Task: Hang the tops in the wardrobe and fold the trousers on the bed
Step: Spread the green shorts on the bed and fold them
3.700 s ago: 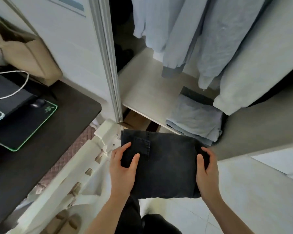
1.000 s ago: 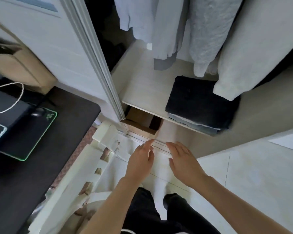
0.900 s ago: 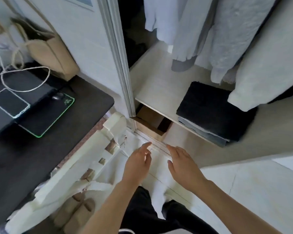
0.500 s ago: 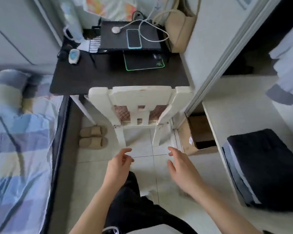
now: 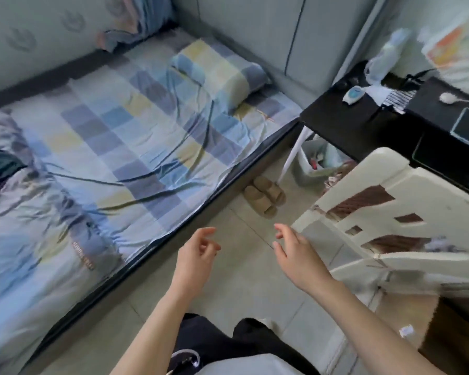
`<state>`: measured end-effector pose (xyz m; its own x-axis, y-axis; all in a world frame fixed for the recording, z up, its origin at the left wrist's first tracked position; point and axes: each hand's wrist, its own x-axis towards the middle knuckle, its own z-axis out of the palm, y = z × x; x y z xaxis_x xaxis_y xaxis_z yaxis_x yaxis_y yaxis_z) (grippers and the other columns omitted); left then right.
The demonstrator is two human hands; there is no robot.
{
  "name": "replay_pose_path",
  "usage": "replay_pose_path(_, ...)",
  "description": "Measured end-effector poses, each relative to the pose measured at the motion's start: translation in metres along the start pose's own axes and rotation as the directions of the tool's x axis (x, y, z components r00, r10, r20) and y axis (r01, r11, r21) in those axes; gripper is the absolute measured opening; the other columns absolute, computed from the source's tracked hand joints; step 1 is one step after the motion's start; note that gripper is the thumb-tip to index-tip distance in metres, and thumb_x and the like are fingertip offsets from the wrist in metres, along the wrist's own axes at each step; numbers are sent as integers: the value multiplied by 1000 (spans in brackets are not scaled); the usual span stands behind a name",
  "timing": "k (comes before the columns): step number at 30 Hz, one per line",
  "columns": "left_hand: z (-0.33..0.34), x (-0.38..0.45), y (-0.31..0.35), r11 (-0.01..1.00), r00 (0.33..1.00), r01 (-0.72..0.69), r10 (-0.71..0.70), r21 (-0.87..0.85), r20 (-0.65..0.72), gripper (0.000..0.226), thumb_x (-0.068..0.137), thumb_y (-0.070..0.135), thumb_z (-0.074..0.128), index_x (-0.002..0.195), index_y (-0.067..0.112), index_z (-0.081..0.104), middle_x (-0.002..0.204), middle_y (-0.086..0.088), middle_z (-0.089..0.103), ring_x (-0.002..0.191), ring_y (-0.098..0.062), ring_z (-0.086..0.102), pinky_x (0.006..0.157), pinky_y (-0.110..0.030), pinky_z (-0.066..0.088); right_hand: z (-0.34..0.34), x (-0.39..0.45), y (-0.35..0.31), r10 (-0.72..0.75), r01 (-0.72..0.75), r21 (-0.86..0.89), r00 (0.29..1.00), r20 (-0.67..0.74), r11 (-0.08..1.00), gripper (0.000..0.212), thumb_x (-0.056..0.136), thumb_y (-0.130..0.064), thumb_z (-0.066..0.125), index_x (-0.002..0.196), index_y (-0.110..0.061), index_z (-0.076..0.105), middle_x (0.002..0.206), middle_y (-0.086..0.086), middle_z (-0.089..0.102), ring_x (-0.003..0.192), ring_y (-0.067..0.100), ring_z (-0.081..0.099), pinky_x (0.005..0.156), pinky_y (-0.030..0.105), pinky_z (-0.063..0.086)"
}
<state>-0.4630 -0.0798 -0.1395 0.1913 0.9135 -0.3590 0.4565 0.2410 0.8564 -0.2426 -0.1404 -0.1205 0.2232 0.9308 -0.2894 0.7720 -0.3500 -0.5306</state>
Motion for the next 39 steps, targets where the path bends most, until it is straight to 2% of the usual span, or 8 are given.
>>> replay_pose_path(4,-82,2,-35,997,993,56,-60,-46,-97,38,94,9,51,102,45,54,83,4,70,75,-5,65,65,-22,51,43,40,-88,-128,129,-26,990,56,991,42,97,-21,49,137,-11,43,119,4,58,113,22,51,94,31,39)
replay_pose_path(9,-184,5,-83,988,967,118,-137,-98,-214,34,95,17,52,103,50,55,86,4,70,77,-5,64,63,-17,49,109,79,-195,-211,214,-7,969,130,977,44,96,-17,50,139,-9,42,115,6,60,112,28,52,93,31,37)
replay_pose_path(14,-262,10,-125,969,920,189,-230,-157,-316,31,95,14,52,112,39,58,82,5,70,80,-10,66,70,-30,53,162,105,-275,-272,270,42,933,238,962,42,98,-22,45,139,-15,39,108,-3,52,110,20,50,83,26,35)
replay_pose_path(18,-300,25,-147,950,883,227,-294,-215,-367,31,93,13,55,106,41,56,82,4,70,78,-5,65,71,-22,50,193,132,-319,-322,328,38,889,325,944,44,99,-25,42,142,-17,36,112,-8,48,112,17,49,83,26,36)
replay_pose_path(25,-343,79,-173,903,822,322,-416,-285,-389,28,94,16,54,116,33,58,88,-2,68,83,-16,65,74,-33,53,230,214,-380,-381,410,27,818,432,912,45,100,-28,40,143,-18,33,123,-4,53,116,17,47,86,27,36)
replay_pose_path(31,-388,151,-183,846,723,372,-523,-382,-452,28,95,12,53,114,31,58,83,2,68,83,-12,65,66,-18,47,256,309,-439,-425,497,3,739,523,868,45,100,-27,40,142,-15,35,121,1,56,110,18,51,82,24,37)
replay_pose_path(35,-415,184,-190,818,692,388,-563,-425,-451,27,94,12,55,114,30,60,83,0,66,80,-13,66,69,-22,50,272,351,-476,-455,555,-16,698,553,832,43,99,-27,41,140,-14,38,114,0,57,103,19,54,80,28,42)
replay_pose_path(39,-450,214,-212,818,677,398,-567,-415,-469,25,93,16,57,112,32,60,88,1,66,82,-14,65,76,-30,51,302,387,-511,-471,584,-13,667,578,811,41,99,-25,42,138,-12,40,110,0,59,105,20,54,78,25,36)
